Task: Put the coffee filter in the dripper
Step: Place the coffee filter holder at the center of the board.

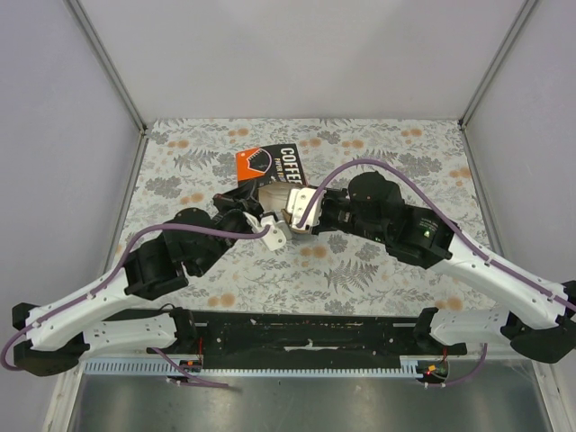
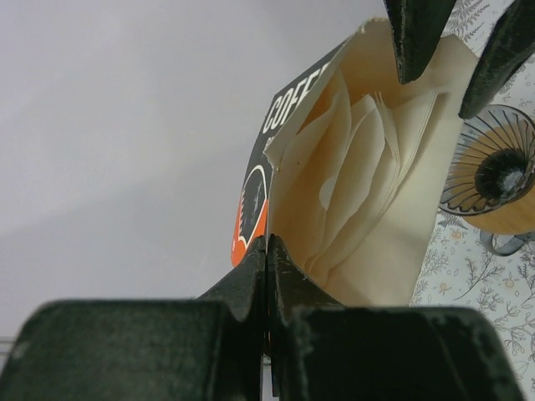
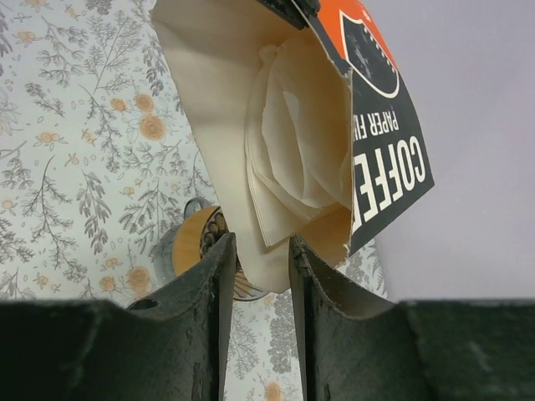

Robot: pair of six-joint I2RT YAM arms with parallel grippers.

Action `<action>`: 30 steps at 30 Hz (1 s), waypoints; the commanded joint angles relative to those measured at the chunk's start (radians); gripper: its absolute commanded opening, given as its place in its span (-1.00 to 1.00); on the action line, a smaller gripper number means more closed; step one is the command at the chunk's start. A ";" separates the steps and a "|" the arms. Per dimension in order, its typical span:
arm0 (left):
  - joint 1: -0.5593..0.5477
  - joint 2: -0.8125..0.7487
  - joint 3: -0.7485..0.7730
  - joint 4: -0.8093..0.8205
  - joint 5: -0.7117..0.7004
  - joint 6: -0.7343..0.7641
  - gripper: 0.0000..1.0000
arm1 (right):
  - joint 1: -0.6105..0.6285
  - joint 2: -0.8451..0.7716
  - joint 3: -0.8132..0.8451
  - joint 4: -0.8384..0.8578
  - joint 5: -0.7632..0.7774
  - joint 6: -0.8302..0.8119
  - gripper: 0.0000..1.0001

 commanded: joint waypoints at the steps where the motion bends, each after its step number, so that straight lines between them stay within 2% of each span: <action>1: -0.010 0.014 0.063 0.038 0.035 -0.064 -0.96 | 0.032 0.047 0.017 0.020 0.153 -0.083 -0.26; 5: -0.011 0.021 0.082 0.014 0.042 -0.081 -0.96 | 0.049 0.052 0.005 0.078 0.207 -0.120 -0.35; 10: -0.011 0.027 0.091 0.000 0.047 -0.101 -0.96 | 0.076 0.070 0.013 0.094 0.234 -0.165 -0.35; 18: -0.011 0.065 0.175 -0.103 0.023 -0.232 -0.96 | 0.124 0.037 -0.021 0.098 0.199 -0.269 -0.35; 23: -0.011 0.057 0.151 -0.080 0.007 -0.175 -0.96 | 0.138 0.035 -0.021 0.075 0.216 -0.343 -0.36; 26: -0.010 0.042 0.111 -0.033 -0.005 -0.102 -0.96 | 0.141 0.000 -0.004 0.069 0.118 -0.309 -0.35; 30: -0.010 0.034 0.098 -0.028 -0.010 -0.114 -0.96 | 0.124 -0.052 0.026 0.075 -0.008 -0.165 -0.32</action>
